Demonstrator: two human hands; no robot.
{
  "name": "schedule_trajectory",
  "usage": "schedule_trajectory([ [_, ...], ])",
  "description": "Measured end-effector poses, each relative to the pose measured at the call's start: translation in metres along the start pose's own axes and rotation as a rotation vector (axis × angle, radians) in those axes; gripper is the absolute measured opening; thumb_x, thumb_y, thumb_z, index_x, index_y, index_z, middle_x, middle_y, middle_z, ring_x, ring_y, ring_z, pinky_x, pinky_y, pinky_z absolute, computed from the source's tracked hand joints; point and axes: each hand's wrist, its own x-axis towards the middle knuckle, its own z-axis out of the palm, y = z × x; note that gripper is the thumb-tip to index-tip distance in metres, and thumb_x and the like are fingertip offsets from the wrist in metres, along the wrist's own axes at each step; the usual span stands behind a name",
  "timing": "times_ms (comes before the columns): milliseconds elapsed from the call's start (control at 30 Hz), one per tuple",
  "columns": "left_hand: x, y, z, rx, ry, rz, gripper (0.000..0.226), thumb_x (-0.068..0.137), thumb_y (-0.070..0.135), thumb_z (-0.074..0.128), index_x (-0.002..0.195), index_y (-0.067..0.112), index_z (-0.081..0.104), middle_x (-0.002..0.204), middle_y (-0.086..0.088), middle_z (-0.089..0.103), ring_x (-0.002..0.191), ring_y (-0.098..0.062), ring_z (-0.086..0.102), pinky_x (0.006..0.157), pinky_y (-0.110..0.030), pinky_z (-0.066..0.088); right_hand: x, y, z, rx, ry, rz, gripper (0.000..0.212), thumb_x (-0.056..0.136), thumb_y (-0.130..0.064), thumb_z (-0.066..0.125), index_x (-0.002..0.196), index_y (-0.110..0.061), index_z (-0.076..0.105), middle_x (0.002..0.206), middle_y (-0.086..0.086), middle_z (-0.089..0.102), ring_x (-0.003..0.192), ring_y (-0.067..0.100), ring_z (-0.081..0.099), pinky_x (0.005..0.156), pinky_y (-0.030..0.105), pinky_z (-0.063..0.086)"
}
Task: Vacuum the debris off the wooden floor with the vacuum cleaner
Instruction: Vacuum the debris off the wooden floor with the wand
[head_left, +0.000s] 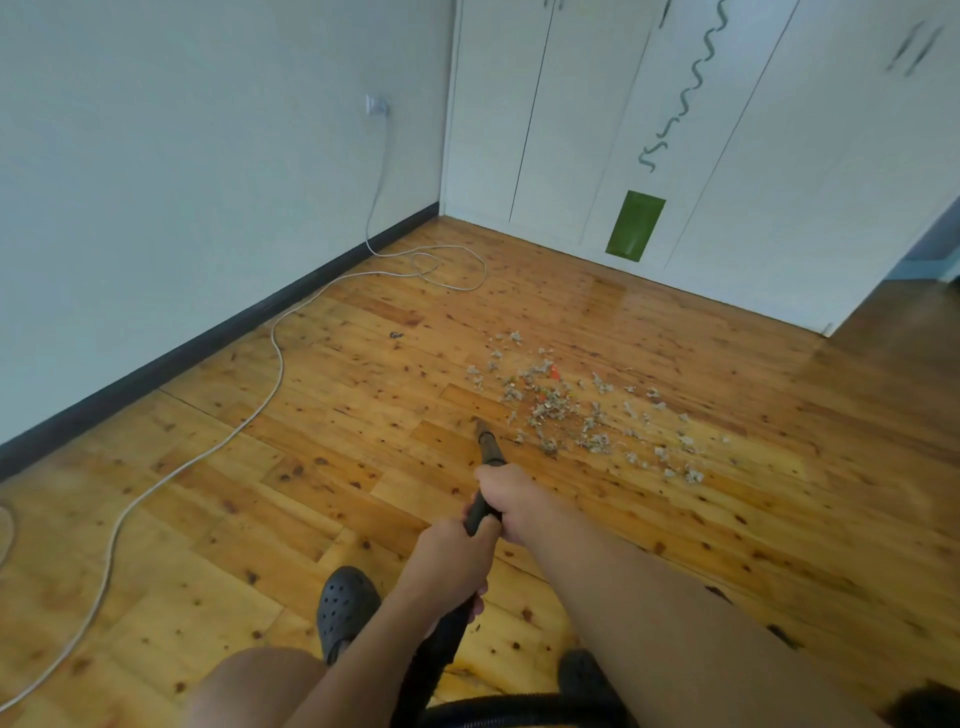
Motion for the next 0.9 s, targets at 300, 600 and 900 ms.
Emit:
schedule_trajectory([
  [300, 0.007, 0.008, 0.018, 0.071, 0.012, 0.025, 0.036, 0.097, 0.036, 0.046, 0.074, 0.009, 0.053, 0.05, -0.002, 0.055, 0.04, -0.018, 0.053, 0.044, -0.027, 0.046, 0.005, 0.002, -0.022, 0.086, -0.015, 0.007, 0.013, 0.103, -0.014, 0.046, 0.112, -0.006, 0.043, 0.083, 0.015, 0.05, 0.065, 0.026, 0.052, 0.054, 0.038, 0.047],
  [600, 0.045, 0.018, 0.037, 0.201, -0.033, 0.068, 0.041, 0.097, 0.041, 0.046, 0.074, 0.008, 0.055, 0.051, -0.003, 0.057, 0.041, -0.019, 0.056, 0.048, -0.031, 0.05, 0.045, 0.005, -0.054, 0.242, -0.027, 0.046, 0.013, 0.101, -0.018, 0.05, 0.091, -0.009, 0.048, 0.082, 0.013, 0.049, 0.062, 0.026, 0.052, 0.048, 0.035, 0.048],
  [900, 0.078, 0.025, 0.048, 0.271, -0.013, 0.039, 0.042, 0.098, 0.041, 0.046, 0.075, 0.007, 0.056, 0.049, 0.0, 0.057, 0.038, -0.017, 0.056, 0.046, -0.029, 0.048, 0.081, 0.005, -0.065, 0.365, -0.063, 0.055, 0.013, 0.1, -0.019, 0.052, 0.094, -0.009, 0.049, 0.083, 0.013, 0.047, 0.059, 0.026, 0.051, 0.054, 0.036, 0.05],
])
